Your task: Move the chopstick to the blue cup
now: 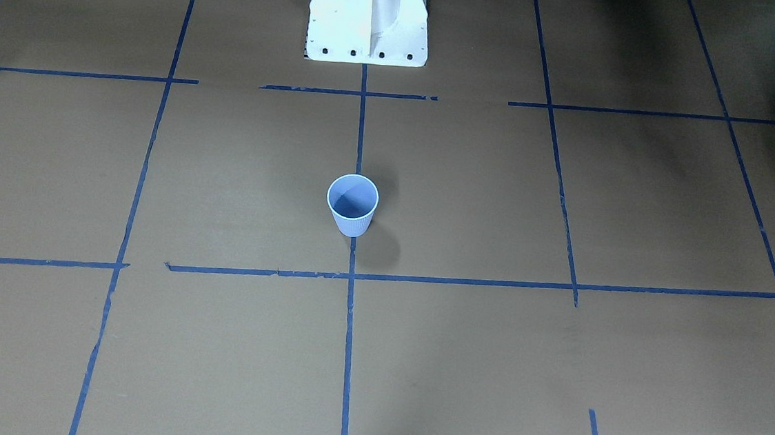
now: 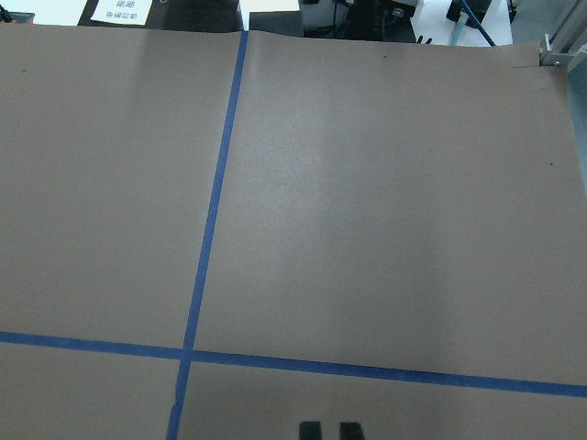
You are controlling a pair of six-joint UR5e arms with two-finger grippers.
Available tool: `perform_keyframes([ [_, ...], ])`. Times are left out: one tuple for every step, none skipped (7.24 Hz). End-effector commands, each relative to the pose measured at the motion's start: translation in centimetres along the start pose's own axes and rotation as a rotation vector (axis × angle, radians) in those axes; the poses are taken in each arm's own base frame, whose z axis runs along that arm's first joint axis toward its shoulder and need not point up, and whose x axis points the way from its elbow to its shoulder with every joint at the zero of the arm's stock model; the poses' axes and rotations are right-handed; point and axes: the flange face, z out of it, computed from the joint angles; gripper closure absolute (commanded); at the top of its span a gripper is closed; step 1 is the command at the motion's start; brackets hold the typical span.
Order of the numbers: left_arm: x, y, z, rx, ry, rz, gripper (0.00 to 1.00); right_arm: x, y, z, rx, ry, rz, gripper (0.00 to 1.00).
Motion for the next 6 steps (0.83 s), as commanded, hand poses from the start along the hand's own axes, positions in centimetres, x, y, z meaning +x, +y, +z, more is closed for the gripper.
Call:
perform_keyframes([
  [0.0, 0.0, 0.0, -0.001, 0.000, 0.000, 0.00, -0.9, -0.8, -2.5, -0.046, -0.011, -0.015, 1.00],
  [-0.1, 0.1, 0.1, -0.002, 0.000, -0.001, 0.00, -2.7, -1.9, -5.1, -0.107, 0.000, -0.022, 1.00],
  [-0.1, 0.0, 0.1, -0.002, 0.000, -0.001, 0.00, -4.7, -4.1, -7.6, -0.153, 0.022, -0.036, 1.00],
  [-0.1, 0.0, 0.1, -0.003, 0.000, -0.004, 0.00, -7.0, -5.2, -9.0, -0.198, 0.026, -0.026, 1.00],
  [-0.3, 0.4, 0.3, -0.008, 0.000, -0.009, 0.00, -9.5, -6.7, -8.9, -0.217, 0.044, -0.044, 1.00],
  [-0.1, 1.2, 0.1, -0.005, -0.002, -0.015, 0.00, -12.4, -7.5, -6.0, -0.261, 0.024, -0.049, 1.00],
])
